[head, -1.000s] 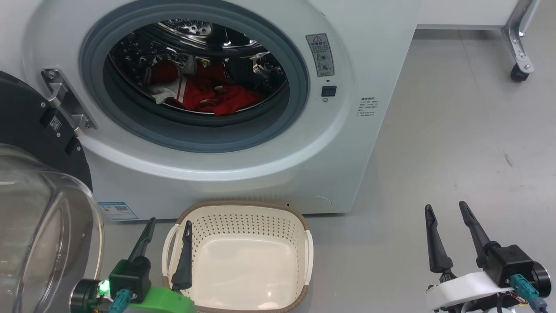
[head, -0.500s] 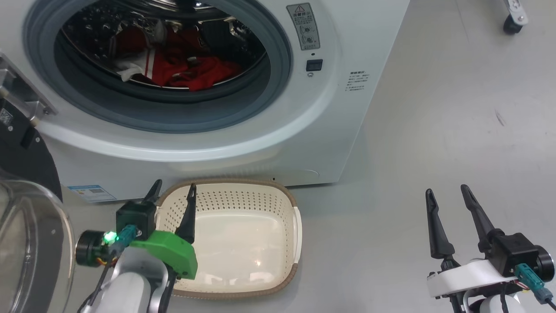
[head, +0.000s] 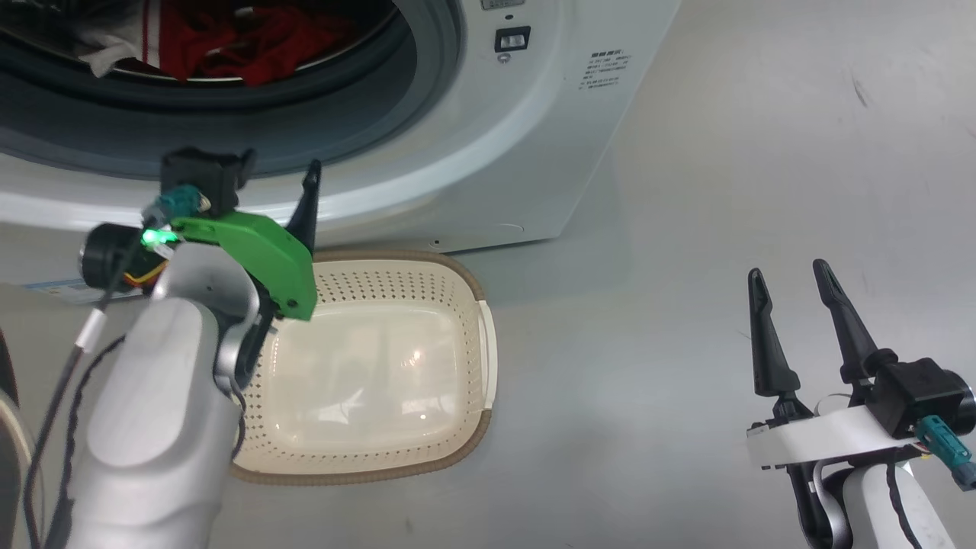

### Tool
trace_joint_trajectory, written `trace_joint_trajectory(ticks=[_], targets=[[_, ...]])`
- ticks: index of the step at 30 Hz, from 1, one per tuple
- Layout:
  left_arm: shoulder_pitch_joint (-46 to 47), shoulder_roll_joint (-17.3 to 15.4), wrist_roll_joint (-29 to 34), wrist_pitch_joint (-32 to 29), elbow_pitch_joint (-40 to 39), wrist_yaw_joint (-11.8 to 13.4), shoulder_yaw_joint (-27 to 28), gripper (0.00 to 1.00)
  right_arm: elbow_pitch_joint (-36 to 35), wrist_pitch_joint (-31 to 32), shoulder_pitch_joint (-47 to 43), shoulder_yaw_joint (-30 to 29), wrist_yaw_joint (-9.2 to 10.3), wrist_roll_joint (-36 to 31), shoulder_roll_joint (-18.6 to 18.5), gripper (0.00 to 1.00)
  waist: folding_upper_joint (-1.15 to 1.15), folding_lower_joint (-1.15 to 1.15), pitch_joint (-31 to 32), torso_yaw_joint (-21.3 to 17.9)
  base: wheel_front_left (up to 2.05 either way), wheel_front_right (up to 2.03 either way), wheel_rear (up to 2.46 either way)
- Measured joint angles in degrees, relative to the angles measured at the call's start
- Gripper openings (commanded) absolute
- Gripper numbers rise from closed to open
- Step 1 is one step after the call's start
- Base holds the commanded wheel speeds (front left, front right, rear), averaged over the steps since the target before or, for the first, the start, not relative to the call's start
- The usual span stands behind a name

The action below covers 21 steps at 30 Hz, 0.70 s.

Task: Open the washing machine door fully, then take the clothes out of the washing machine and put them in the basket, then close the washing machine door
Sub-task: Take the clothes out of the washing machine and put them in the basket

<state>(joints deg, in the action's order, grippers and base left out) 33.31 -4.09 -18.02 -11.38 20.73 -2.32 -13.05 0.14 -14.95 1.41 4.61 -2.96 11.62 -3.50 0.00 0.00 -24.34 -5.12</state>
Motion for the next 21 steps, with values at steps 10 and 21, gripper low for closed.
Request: trace_joint_trajectory(ticks=[10, 21], targets=[[13.67, -3.85, -0.63, -5.86, 2.07, -0.52, 3.35, 1.00, -0.60, 0.00, 4.14, 0.16, -0.49, 1.64, 0.31, 1.00, 0.00, 0.01, -7.06, -3.22, 0.00, 0.00, 0.00], [23.73, -8.95, -0.63, -10.63, 7.19, -1.08, 5.81, 1.00, 0.18, 0.00, 7.81, 1.33, -1.03, 3.05, 0.88, 1.00, 0.00, 0.01, -14.01, -8.03, 0.00, 0.00, 0.00]])
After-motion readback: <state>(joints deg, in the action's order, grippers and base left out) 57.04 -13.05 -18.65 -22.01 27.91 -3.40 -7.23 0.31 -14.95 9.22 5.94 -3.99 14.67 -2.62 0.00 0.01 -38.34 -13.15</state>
